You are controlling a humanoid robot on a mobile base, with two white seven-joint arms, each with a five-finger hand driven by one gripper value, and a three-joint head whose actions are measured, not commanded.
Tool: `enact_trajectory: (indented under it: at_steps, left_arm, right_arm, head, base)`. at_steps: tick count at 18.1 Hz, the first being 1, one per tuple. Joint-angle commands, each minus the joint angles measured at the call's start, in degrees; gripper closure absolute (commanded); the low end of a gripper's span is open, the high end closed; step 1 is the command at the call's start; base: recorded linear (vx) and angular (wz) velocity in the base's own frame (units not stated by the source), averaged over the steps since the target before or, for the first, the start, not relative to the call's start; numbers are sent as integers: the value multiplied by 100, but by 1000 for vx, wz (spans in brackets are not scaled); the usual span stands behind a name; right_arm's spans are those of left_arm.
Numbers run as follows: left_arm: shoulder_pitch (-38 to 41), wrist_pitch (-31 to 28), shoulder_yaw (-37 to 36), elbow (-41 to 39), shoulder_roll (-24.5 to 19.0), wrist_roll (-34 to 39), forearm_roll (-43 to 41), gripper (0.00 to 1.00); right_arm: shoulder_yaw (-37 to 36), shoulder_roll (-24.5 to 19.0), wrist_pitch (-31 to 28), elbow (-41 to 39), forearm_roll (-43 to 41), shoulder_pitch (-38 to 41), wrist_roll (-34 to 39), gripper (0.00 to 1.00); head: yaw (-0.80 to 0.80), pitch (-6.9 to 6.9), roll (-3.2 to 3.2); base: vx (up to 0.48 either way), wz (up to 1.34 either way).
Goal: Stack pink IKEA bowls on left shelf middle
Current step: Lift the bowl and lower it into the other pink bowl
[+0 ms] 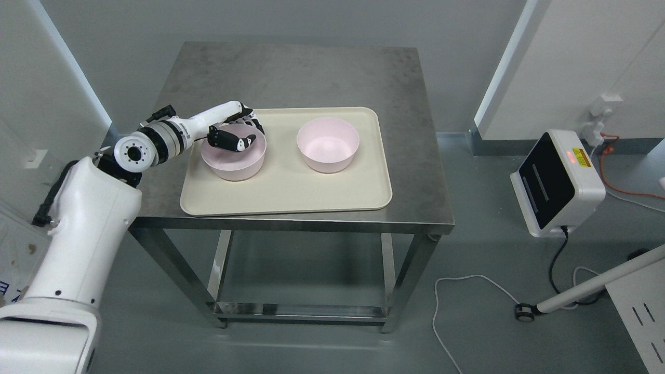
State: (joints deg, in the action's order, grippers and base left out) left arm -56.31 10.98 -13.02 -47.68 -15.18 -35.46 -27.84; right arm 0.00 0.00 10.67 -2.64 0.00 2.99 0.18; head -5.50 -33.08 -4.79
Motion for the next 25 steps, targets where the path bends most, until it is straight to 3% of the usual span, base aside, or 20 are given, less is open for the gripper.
enact_trajectory:
  at_steps: [1,7,12,13,18,25]
  left_arm:
    - [-73,19,502,225,305,101,-11,99]
    - [-380,19,862,155,375,101,51,99]
    - [-1048,-104,811,-171,1252,-144,51,98]
    - [-1049,-130,671,-171,1418,-206,42,98]
    - [-1014,-210,-805,-92,1418,56,42,97]
    - [-1014,-201,-1282,206,1418,576,51,97]
  right_arm:
    - [-53,100,-4,0,44,0,8,0]
    - [-53,100,-4,0,44,0,-1,0]
    - [-53,100,-4,0,44,0,8,0]
    - [-61,100,-4,0,44,0,0,0]
    - [-53,100,-4,0,44,0,-1,0]
    - [-62,100,-4,0,44,0,8,0]
  head:
    - [0,0,0]
    - [0,0,0]
    - [0,0,0]
    - [0,0,0]
    - [0,0,0]
    - [0,0,0]
  base:
    - [0,0]
    - [0,0]
    - [0,0]
    - [0,0]
    - [0,0]
    - [0,0]
